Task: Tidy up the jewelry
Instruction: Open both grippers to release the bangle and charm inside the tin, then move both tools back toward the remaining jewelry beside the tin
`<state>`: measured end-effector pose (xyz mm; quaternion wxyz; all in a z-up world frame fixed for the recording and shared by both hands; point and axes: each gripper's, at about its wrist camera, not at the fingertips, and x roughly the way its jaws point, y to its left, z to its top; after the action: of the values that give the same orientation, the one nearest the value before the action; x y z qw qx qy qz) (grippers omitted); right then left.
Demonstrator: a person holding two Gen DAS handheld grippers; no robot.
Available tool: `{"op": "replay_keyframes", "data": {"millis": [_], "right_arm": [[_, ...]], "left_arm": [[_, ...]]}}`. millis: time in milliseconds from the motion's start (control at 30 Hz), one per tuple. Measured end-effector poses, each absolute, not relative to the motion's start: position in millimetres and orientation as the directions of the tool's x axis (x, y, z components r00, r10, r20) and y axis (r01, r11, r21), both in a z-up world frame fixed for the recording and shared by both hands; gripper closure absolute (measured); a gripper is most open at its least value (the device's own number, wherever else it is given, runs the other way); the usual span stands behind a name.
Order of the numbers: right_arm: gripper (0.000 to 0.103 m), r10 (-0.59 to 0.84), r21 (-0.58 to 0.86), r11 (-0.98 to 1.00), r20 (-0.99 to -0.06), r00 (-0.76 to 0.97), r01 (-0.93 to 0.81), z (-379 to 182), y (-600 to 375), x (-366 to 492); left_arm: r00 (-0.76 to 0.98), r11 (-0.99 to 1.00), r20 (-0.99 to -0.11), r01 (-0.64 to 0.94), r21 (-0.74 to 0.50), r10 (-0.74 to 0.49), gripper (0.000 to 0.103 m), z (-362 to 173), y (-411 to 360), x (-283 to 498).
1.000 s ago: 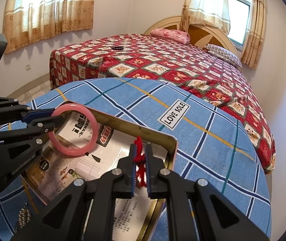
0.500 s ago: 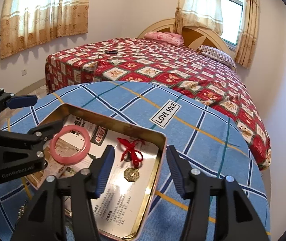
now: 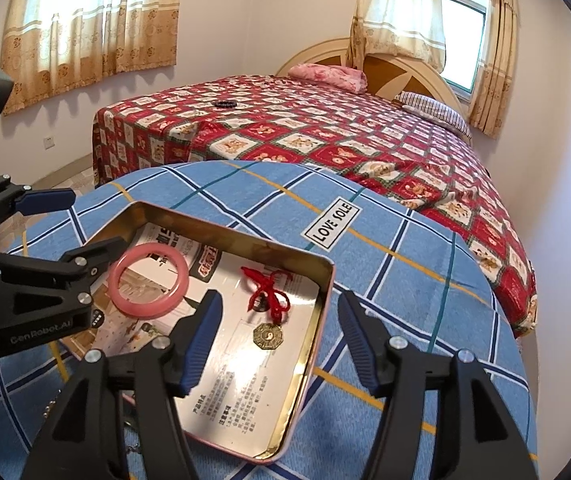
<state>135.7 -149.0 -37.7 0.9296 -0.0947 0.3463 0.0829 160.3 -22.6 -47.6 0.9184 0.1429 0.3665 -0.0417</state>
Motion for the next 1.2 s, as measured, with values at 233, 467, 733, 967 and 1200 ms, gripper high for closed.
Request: {"op": "replay_keyframes", "data": {"millis": [233, 467, 733, 967, 1200], "right_arm": [[0.036, 0.076, -0.123, 0.971, -0.659, 0.748, -0.207, -37.6, -155.3, 120.7], [0.031, 0.055, -0.129, 0.973, -0.675, 0.735, -0.191, -42.0, -167.9, 92.7], [0.029, 0.030, -0.126, 0.977, -0.710, 0.703, -0.169, -53.6, -187.2, 47.5], [0.027, 0.040, -0.117, 0.975, -0.738, 0.674, -0.187, -61.0, -191.1, 7.2], [0.023, 0.062, -0.112, 0.968, -0.758, 0.649, -0.223, -64.8, -193.0, -21.3]], "left_arm": [[0.720, 0.960, -0.694, 0.186, 0.208, 0.011, 0.034, -48.4, -16.9, 139.7], [0.705, 0.961, -0.709, 0.205, 0.188, -0.012, 0.034, -54.0, -12.2, 101.6], [0.662, 0.959, -0.748, 0.235, 0.156, -0.040, 0.034, -69.9, -14.5, 58.4], [0.648, 0.959, -0.760, 0.245, 0.146, -0.049, 0.034, -73.7, -19.7, 29.3], [0.630, 0.958, -0.776, 0.245, 0.151, -0.039, 0.034, -79.4, -20.0, 14.1]]}}
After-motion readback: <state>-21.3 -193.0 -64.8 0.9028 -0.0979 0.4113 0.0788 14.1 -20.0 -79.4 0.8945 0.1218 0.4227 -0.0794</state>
